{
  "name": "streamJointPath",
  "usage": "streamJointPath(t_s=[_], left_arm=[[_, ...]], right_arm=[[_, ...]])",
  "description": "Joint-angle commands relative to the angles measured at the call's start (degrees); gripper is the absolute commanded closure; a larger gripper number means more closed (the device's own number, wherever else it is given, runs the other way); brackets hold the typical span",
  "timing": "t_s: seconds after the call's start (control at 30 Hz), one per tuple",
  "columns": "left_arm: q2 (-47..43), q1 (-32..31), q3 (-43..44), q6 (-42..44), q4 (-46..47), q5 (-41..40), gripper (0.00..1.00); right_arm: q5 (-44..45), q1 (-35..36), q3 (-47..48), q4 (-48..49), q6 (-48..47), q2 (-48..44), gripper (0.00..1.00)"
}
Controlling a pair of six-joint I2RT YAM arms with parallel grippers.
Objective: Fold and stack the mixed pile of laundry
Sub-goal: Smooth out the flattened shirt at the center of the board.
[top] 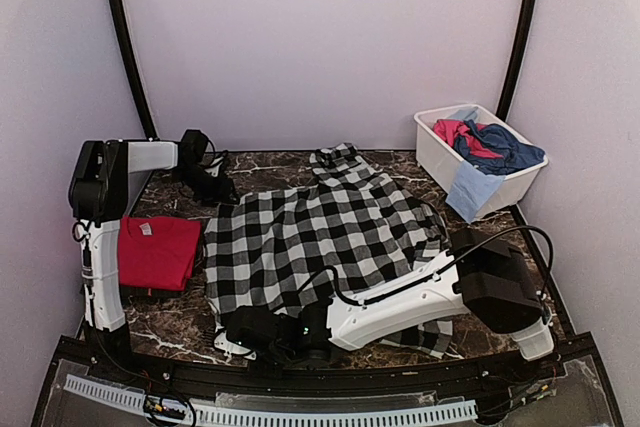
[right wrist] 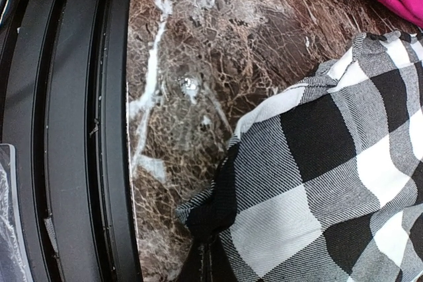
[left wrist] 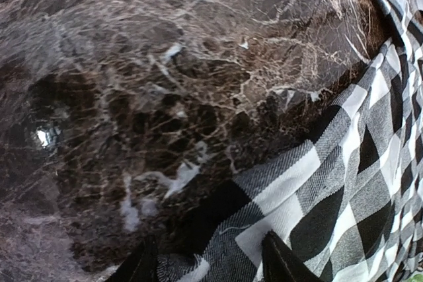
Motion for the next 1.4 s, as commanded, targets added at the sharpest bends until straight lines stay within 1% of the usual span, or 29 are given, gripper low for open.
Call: streamJointPath(t_s=[0.0, 0.03, 0.1, 0.13, 0.17, 0.2, 0.23, 0.3, 0.33, 0.37, 0.5, 0.57, 0.63, 0.67, 0.7, 0.73, 0.77, 0.8, 0.83, 0.87, 0.93, 1.0, 1.03, 1.07, 1.1, 1.13, 1.17, 1.27, 1.37], left_arm=[[0.5, -3.8, 0.2, 5.5, -4.8, -7.6, 0.5], [0.5, -4.1, -0.2, 5.8, -5.0, -10.2, 0.51], [0.7, -4.5, -0.3, 7.1, -5.4, -13.2, 0.58], [0.7, -4.6, -0.3, 7.3, -5.7, -14.0, 0.64], [0.7, -4.6, 0.1, 7.2, -5.8, -15.6, 0.67], [0.6, -4.6, 0.4, 6.9, -6.2, -17.1, 0.74], [0.5, -4.6, 0.9, 6.7, -6.1, -17.8, 0.78], [0.3, -4.5, 2.0, 5.8, -5.4, -19.5, 0.94], [0.3, -4.5, 2.5, 4.9, -4.8, -20.4, 0.97], [0.2, -4.4, 3.6, 4.7, -4.4, -20.9, 1.0], [0.7, -3.8, 8.6, 3.6, -1.0, -22.7, 1.0], [2.1, -3.0, 13.6, 3.2, -1.4, -22.3, 1.0], [5.0, -1.8, 20.4, 3.3, -3.9, -20.2, 1.0], [7.7, -1.7, 26.4, 3.7, -5.7, -18.5, 0.97], [9.1, -1.7, 29.4, 4.0, -10.1, -17.9, 0.81], [11.1, -1.6, 34.8, 3.9, -12.1, -16.9, 0.62], [11.4, -1.7, 36.0, 3.5, -14.5, -16.5, 0.54], [10.6, -1.6, 36.5, 2.7, -15.2, -16.4, 0.4], [9.9, -1.6, 35.9, 2.4, -15.9, -16.1, 0.34], [7.6, -1.6, 34.0, 2.0, -15.9, -15.8, 0.28], [3.1, -1.7, 29.6, 0.9, -14.7, -15.2, 0.26], [-2.7, -1.6, 24.0, -0.8, -12.9, -14.6, 0.26], [-4.9, -1.8, 19.5, -1.9, -11.5, -13.6, 0.26], [-9.4, -2.0, 17.2, -2.2, -10.8, -13.2, 0.27], [-11.6, -2.6, 11.9, -2.7, -9.4, -13.0, 0.28], [-16.0, -3.1, 9.4, -2.8, -7.7, -12.9, 0.3], [-20.0, -4.6, 3.9, -3.0, -6.9, -12.6, 0.31], [-25.0, -9.0, -4.0, -3.6, -6.2, -12.7, 0.35], [-29.0, -11.9, -12.8, -4.7, -5.1, -13.4, 0.37]], right_arm=[[-1.9, 0.7, -1.6, -2.1, 0.6, 0.1, 1.0], [-1.8, 0.8, -1.6, -2.1, 0.6, 0.1, 1.0], [-1.7, 0.8, -1.6, -2.1, 0.5, 0.0, 1.0], [-1.8, 0.7, -1.6, -2.0, 0.5, -0.1, 1.0], [-1.9, 0.8, -1.5, -1.9, 0.5, -0.2, 1.0], [-2.0, 0.8, -1.4, -1.6, 0.5, -0.3, 1.0], [-2.0, 0.7, -1.2, -1.5, 0.4, -0.1, 1.0], [-1.2, 0.4, 1.1, -2.0, 0.2, 1.1, 1.0], [-0.5, -0.1, 3.0, -2.8, 0.2, 2.3, 1.0], [0.3, -0.5, 5.0, -3.4, 0.3, 3.3, 1.0], [1.3, -4.3, 10.9, -3.4, 2.0, 5.9, 1.0], [1.7, -5.9, 13.8, -2.5, 1.9, 6.6, 1.0], [1.4, -7.0, 19.5, -4.0, 1.2, 8.2, 1.0], [0.6, -7.5, 21.7, -5.6, 0.9, 9.1, 1.0], [-0.1, -7.9, 23.4, -6.9, 0.7, 9.5, 0.9], [-1.2, -8.3, 23.4, -7.6, 0.7, 8.9, 0.68], [-1.8, -8.6, 21.9, -7.2, 0.8, 7.2, 0.44], [-2.3, -8.8, 19.2, -6.2, 1.3, 4.9, 0.3], [-3.5, -9.3, 16.3, -5.1, 1.8, 1.8, 0.24], [-4.8, -9.7, 12.8, -4.3, 2.4, -1.6, 0.21], [-7.2, -10.7, 6.2, -2.0, 3.7, -8.7, 0.15], [-9.8, -11.9, 0.7, -0.8, 4.9, -15.0, 0.14], [-10.6, -12.9, -1.8, -0.5, 5.6, -17.6, 0.14], [-11.7, -14.3, -3.9, -0.8, 5.9, -19.7, 0.15], [-13.1, -16.2, -5.9, -0.9, 8.2, -21.7, 0.15], [-13.8, -18.2, -8.2, -0.8, 9.7, -23.2, 0.15], [-14.6, -21.7, -10.3, -0.2, 11.2, -24.7, 0.15], [-18.7, -30.1, -14.1, -0.8, 14.4, -26.4, 0.17], [-17.5, -36.0, -13.6, -3.4, 15.2, -24.6, 0.19]])
